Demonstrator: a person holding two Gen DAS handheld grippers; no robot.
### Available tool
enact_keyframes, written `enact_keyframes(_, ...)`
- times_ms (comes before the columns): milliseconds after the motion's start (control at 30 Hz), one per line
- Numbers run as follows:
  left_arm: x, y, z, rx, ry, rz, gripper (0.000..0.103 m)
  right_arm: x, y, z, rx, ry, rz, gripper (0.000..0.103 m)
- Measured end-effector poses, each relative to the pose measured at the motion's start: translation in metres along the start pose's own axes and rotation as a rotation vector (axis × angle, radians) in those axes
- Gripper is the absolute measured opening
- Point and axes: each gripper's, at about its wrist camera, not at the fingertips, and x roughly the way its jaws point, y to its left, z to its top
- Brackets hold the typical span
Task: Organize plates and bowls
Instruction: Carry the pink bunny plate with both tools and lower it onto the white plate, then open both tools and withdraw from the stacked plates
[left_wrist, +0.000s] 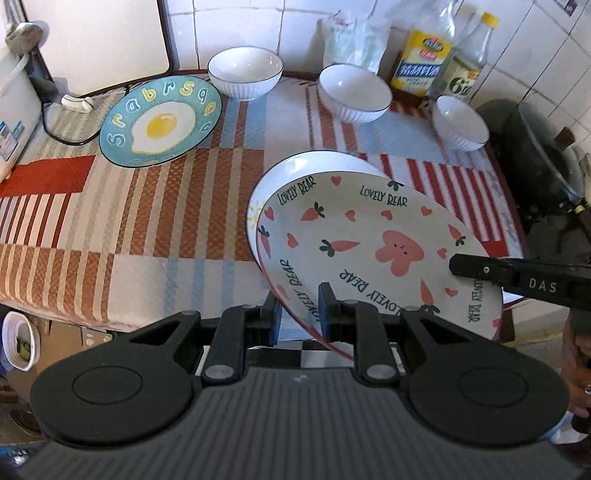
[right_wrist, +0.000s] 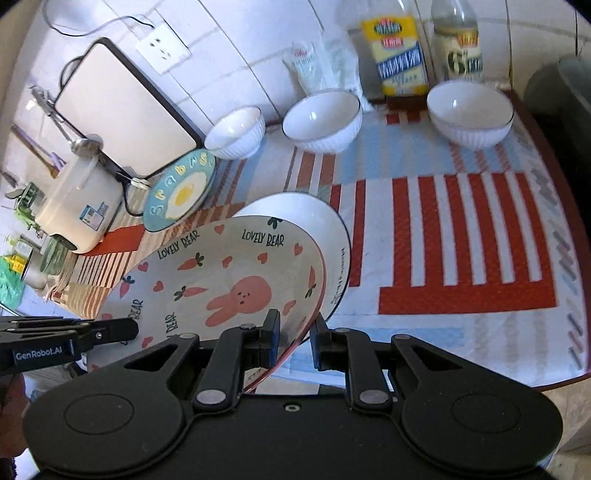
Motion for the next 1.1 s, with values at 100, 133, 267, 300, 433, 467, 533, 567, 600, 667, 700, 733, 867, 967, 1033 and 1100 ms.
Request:
enact_keyframes(100, 0.016, 0.009, 0.007, 0.006, 0.028, -0.008, 0.018, 0.016, 0.002, 0.001, 0.024, 0.011, -0.015, 0.022)
enact_keyframes(133, 0.023, 0.013, 0.01, 0.007, 0.041, -0.013, 0.018, 0.022, 0.001, 0.001, 0.034, 0.016, -0.018, 0.022)
enact_keyframes(267, 0.042, 0.023, 0.018, 0.009, 0.085, -0.031, 0.018, 0.039, 0.003, 0.002, 0.059, 0.027, -0.043, 0.022)
enact_keyframes(300, 0.045, 0.024, 0.019, 0.018, 0.091, -0.034, 0.018, 0.042, 0.002, 0.001, 0.068, 0.028, -0.046, 0.022)
enact_keyframes(433, 0.059, 0.029, 0.026, 0.041, 0.104, -0.054, 0.018, 0.052, 0.001, -0.001, 0.104, 0.022, -0.066, 0.022)
enact_keyframes(467, 0.061, 0.03, 0.027, 0.044, 0.108, -0.058, 0.018, 0.054, 0.001, -0.001, 0.108, 0.019, -0.072, 0.022)
enact_keyframes(533, 0.067, 0.032, 0.029, 0.048, 0.112, -0.066, 0.018, 0.056, 0.001, -0.001, 0.115, 0.021, -0.083, 0.022)
enact_keyframes(567, 0.07, 0.033, 0.03, 0.049, 0.114, -0.072, 0.019, 0.056, 0.002, -0.001, 0.118, 0.019, -0.088, 0.022)
enact_keyframes(600, 0.073, 0.035, 0.031, 0.051, 0.118, -0.076, 0.019, 0.058, 0.002, -0.002, 0.121, 0.015, -0.094, 0.022)
enact_keyframes(667, 0.078, 0.037, 0.033, 0.058, 0.131, -0.079, 0.019, 0.061, 0.003, -0.003, 0.13, 0.016, -0.105, 0.022)
enact_keyframes(700, 0.079, 0.038, 0.034, 0.06, 0.131, -0.08, 0.019, 0.062, 0.004, -0.004, 0.132, 0.015, -0.109, 0.022)
enact_keyframes(733, 0.08, 0.039, 0.035, 0.062, 0.132, -0.085, 0.019, 0.063, 0.005, -0.004, 0.13, 0.01, -0.109, 0.022)
enact_keyframes(867, 0.086, 0.045, 0.036, 0.049, 0.165, -0.114, 0.02, 0.063, 0.008, -0.006, 0.115, -0.005, -0.125, 0.022)
enact_keyframes(967, 0.089, 0.044, 0.034, 0.052, 0.177, -0.122, 0.02, 0.065, 0.009, -0.009, 0.101, -0.016, -0.139, 0.022)
enact_keyframes(1033, 0.091, 0.046, 0.034, 0.037, 0.184, -0.131, 0.02, 0.065, 0.01, -0.01, 0.091, -0.025, -0.146, 0.022)
enact_keyframes(1100, 0.094, 0.048, 0.033, 0.021, 0.19, -0.135, 0.021, 0.066, 0.012, -0.01, 0.076, -0.032, -0.154, 0.022)
